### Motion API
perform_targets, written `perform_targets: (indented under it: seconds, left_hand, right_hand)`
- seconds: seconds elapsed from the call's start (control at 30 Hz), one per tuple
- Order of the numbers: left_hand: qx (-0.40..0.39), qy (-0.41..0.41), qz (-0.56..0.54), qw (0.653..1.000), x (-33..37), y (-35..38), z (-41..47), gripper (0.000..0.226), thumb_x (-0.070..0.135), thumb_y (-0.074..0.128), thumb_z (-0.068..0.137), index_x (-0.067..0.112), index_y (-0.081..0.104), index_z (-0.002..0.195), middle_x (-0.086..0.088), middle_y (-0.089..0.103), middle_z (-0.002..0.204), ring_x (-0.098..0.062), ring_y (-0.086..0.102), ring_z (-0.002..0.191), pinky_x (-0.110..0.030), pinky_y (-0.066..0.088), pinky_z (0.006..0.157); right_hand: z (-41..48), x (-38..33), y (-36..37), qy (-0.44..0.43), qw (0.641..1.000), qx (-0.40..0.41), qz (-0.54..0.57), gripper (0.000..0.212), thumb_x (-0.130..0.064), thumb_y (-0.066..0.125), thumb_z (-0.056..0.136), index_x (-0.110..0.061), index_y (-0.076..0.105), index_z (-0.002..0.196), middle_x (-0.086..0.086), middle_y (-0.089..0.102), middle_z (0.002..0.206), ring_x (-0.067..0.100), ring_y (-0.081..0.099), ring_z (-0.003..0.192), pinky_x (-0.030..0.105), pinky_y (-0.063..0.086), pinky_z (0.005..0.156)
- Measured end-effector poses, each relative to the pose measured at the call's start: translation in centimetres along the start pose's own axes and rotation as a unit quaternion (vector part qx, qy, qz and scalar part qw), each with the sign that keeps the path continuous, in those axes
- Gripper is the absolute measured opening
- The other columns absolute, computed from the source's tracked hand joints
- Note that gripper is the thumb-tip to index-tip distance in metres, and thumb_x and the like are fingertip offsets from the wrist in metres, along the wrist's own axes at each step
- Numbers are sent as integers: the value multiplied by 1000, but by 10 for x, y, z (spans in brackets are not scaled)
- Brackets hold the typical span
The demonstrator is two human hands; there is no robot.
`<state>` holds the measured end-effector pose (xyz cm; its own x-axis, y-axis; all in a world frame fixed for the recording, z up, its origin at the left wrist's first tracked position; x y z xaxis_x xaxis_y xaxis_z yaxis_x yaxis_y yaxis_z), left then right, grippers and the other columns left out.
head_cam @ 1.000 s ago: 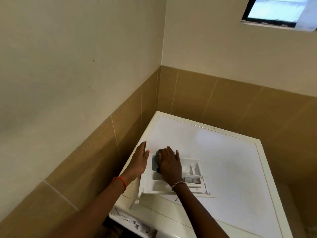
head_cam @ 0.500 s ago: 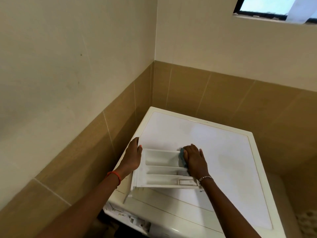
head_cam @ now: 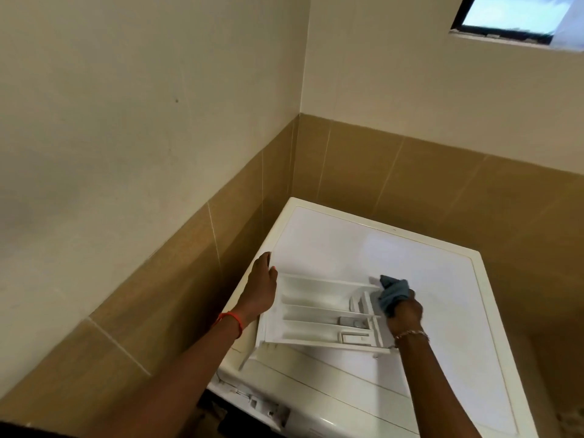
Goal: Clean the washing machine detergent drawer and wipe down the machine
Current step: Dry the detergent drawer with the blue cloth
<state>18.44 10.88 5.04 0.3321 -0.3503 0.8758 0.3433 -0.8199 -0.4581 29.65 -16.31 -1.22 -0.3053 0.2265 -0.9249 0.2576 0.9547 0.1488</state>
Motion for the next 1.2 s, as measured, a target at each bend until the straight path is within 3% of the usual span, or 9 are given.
perform_targets:
  seconds: [0.1,0.23,0.33,0.4,0.47,0.63,0.83,1.0,1.2]
  left_hand:
    - [-1,5,-7,1000,-1,2,0,46,19,32,101,13,22,146,-6,28,152,-20,26,140,-29,25,111]
    - [-1,-8,-54,999,-4,2,2,47,27,33,100,14,26,145,-5,31,150,-20,29,139,-30,26,111]
    - [-3,-17,-95,995,-6,1,2,47,30,34,99,15,29,144,-5,33,149,-20,32,137,-31,29,111]
    - [-3,-14,-97,995,-7,1,2,46,30,34,99,15,29,143,-5,34,149,-20,32,137,-29,28,109]
    - [4,-12,-92,996,-7,1,3,46,30,33,100,15,29,143,-5,34,149,-20,32,137,-28,29,107]
    - [10,-15,-61,998,-8,4,7,45,26,32,101,16,28,144,-6,34,149,-23,34,137,-34,32,109]
    - [3,-12,-17,1000,-7,3,9,45,24,31,101,14,26,145,-7,31,150,-23,32,138,-35,29,110]
    - [-9,9,-4,1000,-3,-2,7,45,24,31,101,12,26,144,-7,33,149,-22,32,137,-31,28,109]
    - [-18,16,12,1000,0,-1,5,46,24,30,101,10,24,145,-8,31,150,-24,31,137,-32,29,108]
  right_hand:
    - [-33,-20,3,-20,994,-38,103,31,0,32,98,-6,58,83,-1,65,61,12,60,58,14,50,49]
    - [-112,-21,59,-157,959,-168,-163,28,-11,33,101,-10,56,118,2,63,114,17,60,104,25,48,83]
    - [-157,22,103,-207,831,-357,-374,42,-45,20,99,-39,29,139,-10,28,150,6,30,136,36,24,113]
    - [-167,42,116,-304,721,-374,-497,52,-57,1,91,-44,1,141,-23,-6,149,-8,-7,138,37,-9,116]
    - [-168,46,121,-328,688,-342,-550,60,-58,-7,82,-39,-9,139,-22,-17,145,-7,-18,134,33,-13,116]
    - [-182,46,131,-379,672,-301,-561,74,-55,-15,84,-22,-1,148,-7,-12,153,5,-19,139,30,-18,115]
    - [-177,44,133,-348,679,-327,-558,64,-40,2,89,-18,7,149,-1,3,157,7,-5,142,25,-6,114]
    - [-154,39,116,-335,645,-305,-615,57,-20,33,98,-15,8,149,1,6,157,12,4,145,25,-1,115]
    - [-118,20,71,-334,625,-274,-650,53,-17,34,99,-21,15,148,-3,13,156,11,6,145,27,1,116]
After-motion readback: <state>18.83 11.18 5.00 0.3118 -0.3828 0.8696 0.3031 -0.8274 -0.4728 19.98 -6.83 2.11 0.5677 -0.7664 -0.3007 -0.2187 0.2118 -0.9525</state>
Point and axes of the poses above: each hand's wrist, its own z-axis towards the middle knuckle, its own y-axis out of the palm, x = y × z, the point moved 5 cm from there along z, towards the middle knuckle
